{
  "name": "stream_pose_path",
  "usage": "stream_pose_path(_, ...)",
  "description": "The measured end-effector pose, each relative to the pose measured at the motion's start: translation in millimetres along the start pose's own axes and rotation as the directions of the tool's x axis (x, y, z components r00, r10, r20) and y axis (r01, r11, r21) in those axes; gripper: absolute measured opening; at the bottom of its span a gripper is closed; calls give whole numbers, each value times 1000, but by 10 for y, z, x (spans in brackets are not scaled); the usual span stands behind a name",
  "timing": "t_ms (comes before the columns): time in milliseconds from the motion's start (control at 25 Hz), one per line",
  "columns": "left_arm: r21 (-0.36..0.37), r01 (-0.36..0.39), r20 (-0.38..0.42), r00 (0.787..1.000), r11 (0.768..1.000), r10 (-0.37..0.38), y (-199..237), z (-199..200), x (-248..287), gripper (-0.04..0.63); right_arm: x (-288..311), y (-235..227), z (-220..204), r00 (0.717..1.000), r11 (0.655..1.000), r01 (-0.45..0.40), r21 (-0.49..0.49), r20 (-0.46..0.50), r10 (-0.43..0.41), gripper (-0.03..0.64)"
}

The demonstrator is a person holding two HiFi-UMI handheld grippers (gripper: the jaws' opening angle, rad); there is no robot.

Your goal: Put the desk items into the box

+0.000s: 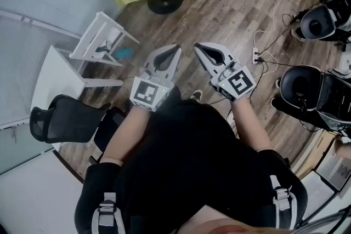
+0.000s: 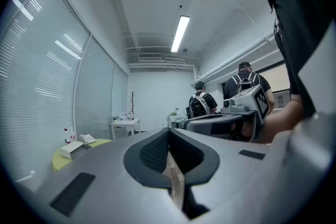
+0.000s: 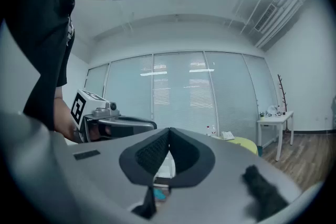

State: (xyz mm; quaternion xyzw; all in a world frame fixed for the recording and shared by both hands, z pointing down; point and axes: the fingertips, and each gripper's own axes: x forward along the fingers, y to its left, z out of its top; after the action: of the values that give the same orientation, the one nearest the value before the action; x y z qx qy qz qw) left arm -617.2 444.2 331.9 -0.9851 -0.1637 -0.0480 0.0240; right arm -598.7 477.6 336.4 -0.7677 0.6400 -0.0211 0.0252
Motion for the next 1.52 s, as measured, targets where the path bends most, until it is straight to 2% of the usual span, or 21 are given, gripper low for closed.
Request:
stream_pose_path(280, -8, -12, -7, 1000, 1000, 12, -58, -11, -37, 11, -53, 16, -76, 1000, 1000, 2, 8, -5, -2, 18)
stream_pose_path(680, -31, -17, 3, 1000, 999, 17, 170, -120, -47, 11, 177, 35, -141, 1000, 1000, -12, -10, -23, 12, 18)
stream_pose_path(1000, -60, -21, 11, 1000, 998, 22, 707, -151, 100, 11, 658, -134, -200, 996, 1000, -21, -13, -84, 20, 18)
stream_pose_path(1160, -77, -17, 21, 1000, 997, 19, 1119, -196, 326, 11, 980, -413, -292, 992, 1000, -12, -21, -122, 10, 18)
stream_pose_path(1520, -66, 29, 26, 999, 997, -27, 1643, -139, 627, 11, 1451, -832, -195, 991, 999, 43, -18, -125, -44, 18)
